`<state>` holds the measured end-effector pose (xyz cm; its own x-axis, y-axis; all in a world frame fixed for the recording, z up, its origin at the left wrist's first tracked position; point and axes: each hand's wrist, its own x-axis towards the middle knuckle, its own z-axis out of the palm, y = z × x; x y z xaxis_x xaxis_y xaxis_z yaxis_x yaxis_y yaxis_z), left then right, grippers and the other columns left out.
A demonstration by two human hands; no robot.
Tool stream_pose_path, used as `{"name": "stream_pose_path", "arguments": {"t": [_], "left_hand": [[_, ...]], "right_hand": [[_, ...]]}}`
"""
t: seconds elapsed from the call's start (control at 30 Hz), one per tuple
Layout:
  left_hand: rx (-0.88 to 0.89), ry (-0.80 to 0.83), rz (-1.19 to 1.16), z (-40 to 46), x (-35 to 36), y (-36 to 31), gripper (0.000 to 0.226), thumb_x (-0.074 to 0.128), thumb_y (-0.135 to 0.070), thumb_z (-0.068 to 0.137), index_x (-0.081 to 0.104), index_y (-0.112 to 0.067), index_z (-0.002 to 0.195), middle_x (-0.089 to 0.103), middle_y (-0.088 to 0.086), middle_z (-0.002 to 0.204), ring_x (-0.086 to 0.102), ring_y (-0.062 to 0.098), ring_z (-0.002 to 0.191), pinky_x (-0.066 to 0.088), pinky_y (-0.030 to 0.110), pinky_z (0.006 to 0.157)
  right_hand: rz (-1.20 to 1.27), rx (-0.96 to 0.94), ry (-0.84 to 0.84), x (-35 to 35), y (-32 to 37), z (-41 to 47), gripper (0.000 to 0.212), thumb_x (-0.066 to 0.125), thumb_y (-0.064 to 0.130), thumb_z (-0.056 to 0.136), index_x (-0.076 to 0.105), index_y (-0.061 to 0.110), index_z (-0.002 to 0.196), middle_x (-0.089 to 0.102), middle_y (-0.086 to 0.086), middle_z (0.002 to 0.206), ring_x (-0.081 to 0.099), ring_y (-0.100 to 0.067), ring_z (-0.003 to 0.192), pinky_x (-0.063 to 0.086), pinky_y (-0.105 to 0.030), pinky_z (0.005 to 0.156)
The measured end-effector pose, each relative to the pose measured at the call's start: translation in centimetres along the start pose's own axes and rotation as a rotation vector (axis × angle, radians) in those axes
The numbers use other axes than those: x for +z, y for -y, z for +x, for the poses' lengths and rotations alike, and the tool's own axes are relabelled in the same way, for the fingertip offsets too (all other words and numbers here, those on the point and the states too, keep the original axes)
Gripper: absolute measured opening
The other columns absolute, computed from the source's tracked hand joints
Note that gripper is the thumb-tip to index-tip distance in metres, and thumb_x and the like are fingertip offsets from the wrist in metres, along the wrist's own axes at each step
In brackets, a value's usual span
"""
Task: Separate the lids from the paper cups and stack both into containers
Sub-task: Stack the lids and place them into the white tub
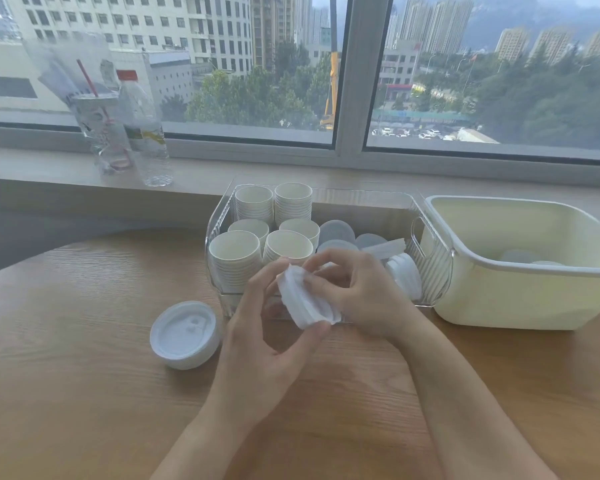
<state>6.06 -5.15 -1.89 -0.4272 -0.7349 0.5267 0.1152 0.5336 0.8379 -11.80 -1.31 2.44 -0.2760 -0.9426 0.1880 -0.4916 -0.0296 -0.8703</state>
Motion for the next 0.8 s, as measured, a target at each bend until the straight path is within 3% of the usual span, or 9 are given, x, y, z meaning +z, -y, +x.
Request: {"name": "stream_pose_path", "arguments": {"t": [0.13,0.2,0.27,0.37,0.57,0.73,0.8], "left_hand": [[-0.012,-0.016,-0.017,-0.5,-0.9,0.8,0.068,0.085,-0.021,0.083,0.051,-0.02,0.141,0.067,-0.012,0.134,0.065,0.024,0.128,0.054,0.05,0.103],[-0.032,-0.021,-0.016,-0.5,-1.2,1.1,0.067,0.087,-0.022,0.082,0.052,-0.022,0.139,0.068,-0.013,0.132,0.066,0.023,0.126,0.055,0.051,0.101],[-0.049,0.002,-0.032,-0.4,-1.2,1.0,0.068,0.09,-0.021,0.084,0.051,-0.023,0.14,0.071,-0.007,0.129,0.069,0.025,0.122,0.056,0.052,0.1],[-0.071,0.055,-0.035,-0.4,-1.3,1.1,0.07,0.089,-0.022,0.084,0.052,-0.023,0.143,0.073,-0.004,0.129,0.07,0.025,0.121,0.056,0.051,0.1],[-0.027,0.072,-0.014,-0.5,-1.2,0.6,0.077,0.093,-0.013,0.077,0.054,-0.024,0.143,0.072,-0.007,0.131,0.069,0.017,0.123,0.058,0.042,0.1],[0.005,0.066,0.03,-0.4,-1.2,1.2,0.081,0.095,-0.02,0.076,0.054,-0.031,0.145,0.065,-0.003,0.142,0.065,0.023,0.129,0.056,0.047,0.102],[0.011,0.068,0.043,-0.4,-1.1,1.3,0.081,0.095,-0.021,0.076,0.055,-0.037,0.144,0.061,-0.005,0.146,0.062,0.024,0.133,0.056,0.047,0.103]], "right_hand": [[-0.069,-0.007,0.215,0.3,1.0,-0.4,0.027,0.056,0.043,0.106,0.075,0.03,0.121,0.076,0.009,0.118,0.069,-0.007,0.113,0.054,-0.027,0.098],[0.001,0.032,0.358,-0.3,1.5,-0.8,0.036,0.056,0.048,0.103,0.07,0.031,0.133,0.071,0.007,0.13,0.065,-0.013,0.123,0.052,-0.035,0.107],[-0.031,0.02,0.428,-0.9,1.7,-1.1,0.039,0.068,0.041,0.1,0.066,0.034,0.138,0.07,0.007,0.131,0.064,-0.014,0.125,0.053,-0.039,0.108],[-0.015,0.017,0.442,-1.2,1.3,-1.1,0.049,0.08,0.025,0.092,0.064,0.031,0.139,0.07,0.008,0.132,0.063,-0.015,0.126,0.054,-0.042,0.107],[0.135,0.007,0.418,-1.8,0.3,-0.9,0.064,0.089,0.018,0.079,0.062,0.021,0.136,0.065,-0.007,0.134,0.062,-0.024,0.129,0.051,-0.055,0.108],[0.176,0.023,0.423,-1.5,0.1,-0.8,0.071,0.089,0.011,0.074,0.058,0.018,0.137,0.064,-0.007,0.135,0.063,-0.022,0.126,0.056,-0.041,0.105],[0.138,0.021,0.418,-1.3,0.0,-0.8,0.071,0.092,0.019,0.072,0.06,0.023,0.135,0.065,-0.003,0.133,0.063,-0.019,0.125,0.056,-0.04,0.104]]}}
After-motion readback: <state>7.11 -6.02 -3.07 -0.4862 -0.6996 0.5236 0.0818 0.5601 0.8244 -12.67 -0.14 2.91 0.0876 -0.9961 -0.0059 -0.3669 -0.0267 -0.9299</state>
